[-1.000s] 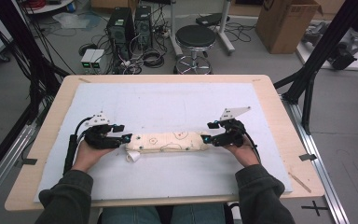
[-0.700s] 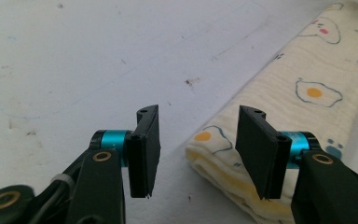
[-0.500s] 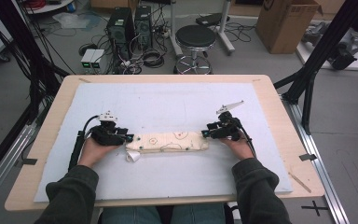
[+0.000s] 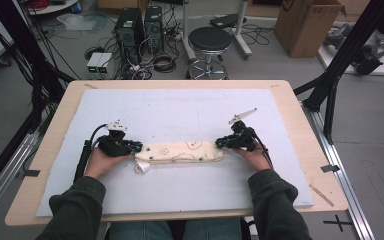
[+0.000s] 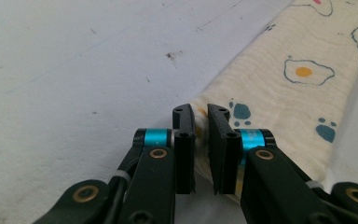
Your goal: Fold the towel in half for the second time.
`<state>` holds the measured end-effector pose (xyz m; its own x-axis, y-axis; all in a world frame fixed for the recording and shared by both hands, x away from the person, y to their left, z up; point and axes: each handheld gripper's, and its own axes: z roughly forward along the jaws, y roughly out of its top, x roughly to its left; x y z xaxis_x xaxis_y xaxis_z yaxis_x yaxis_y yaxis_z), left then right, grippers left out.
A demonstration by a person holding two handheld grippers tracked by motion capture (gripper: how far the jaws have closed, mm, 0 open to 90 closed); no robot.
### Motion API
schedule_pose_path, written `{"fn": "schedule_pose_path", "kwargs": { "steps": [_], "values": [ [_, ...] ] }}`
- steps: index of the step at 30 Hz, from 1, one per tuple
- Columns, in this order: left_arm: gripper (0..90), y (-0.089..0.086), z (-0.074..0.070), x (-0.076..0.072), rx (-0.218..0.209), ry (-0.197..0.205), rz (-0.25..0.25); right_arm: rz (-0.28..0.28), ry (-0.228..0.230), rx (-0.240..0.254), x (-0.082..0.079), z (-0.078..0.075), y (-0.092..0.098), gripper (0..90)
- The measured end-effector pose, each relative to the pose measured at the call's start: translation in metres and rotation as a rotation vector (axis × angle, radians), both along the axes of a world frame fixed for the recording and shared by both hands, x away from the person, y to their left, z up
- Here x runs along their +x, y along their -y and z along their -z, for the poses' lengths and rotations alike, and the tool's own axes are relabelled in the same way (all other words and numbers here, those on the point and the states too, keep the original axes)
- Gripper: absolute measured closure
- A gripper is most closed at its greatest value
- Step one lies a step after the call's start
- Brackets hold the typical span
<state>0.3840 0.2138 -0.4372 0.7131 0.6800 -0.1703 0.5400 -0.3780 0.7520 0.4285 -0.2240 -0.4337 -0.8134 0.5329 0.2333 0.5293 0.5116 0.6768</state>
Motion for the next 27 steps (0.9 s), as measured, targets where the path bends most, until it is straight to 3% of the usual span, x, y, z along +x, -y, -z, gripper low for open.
{"fn": "schedule_pose_path", "kwargs": {
  "steps": [7, 15, 20, 21, 27],
  "values": [
    [82.1, -0.001, -0.006, 0.003, -0.017, 0.040, -0.036, 0.017, 0.034, -0.011, 0.000, -0.010, -0.002, 80.6],
    [82.1, 0.000, -0.015, 0.016, -0.027, 0.068, -0.090, 0.056, 0.074, -0.038, 0.015, -0.020, -0.007, 80.5],
    [82.1, 0.003, -0.015, 0.026, -0.007, 0.074, -0.113, 0.081, 0.075, -0.047, 0.028, -0.021, -0.010, 80.5],
    [82.1, 0.003, -0.016, 0.028, -0.010, 0.082, -0.119, 0.086, 0.094, -0.056, 0.029, -0.020, -0.011, 80.5],
    [81.8, 0.008, -0.011, 0.038, -0.010, 0.074, -0.136, 0.111, 0.059, -0.057, 0.038, -0.009, -0.008, 80.3]
  ]
}}
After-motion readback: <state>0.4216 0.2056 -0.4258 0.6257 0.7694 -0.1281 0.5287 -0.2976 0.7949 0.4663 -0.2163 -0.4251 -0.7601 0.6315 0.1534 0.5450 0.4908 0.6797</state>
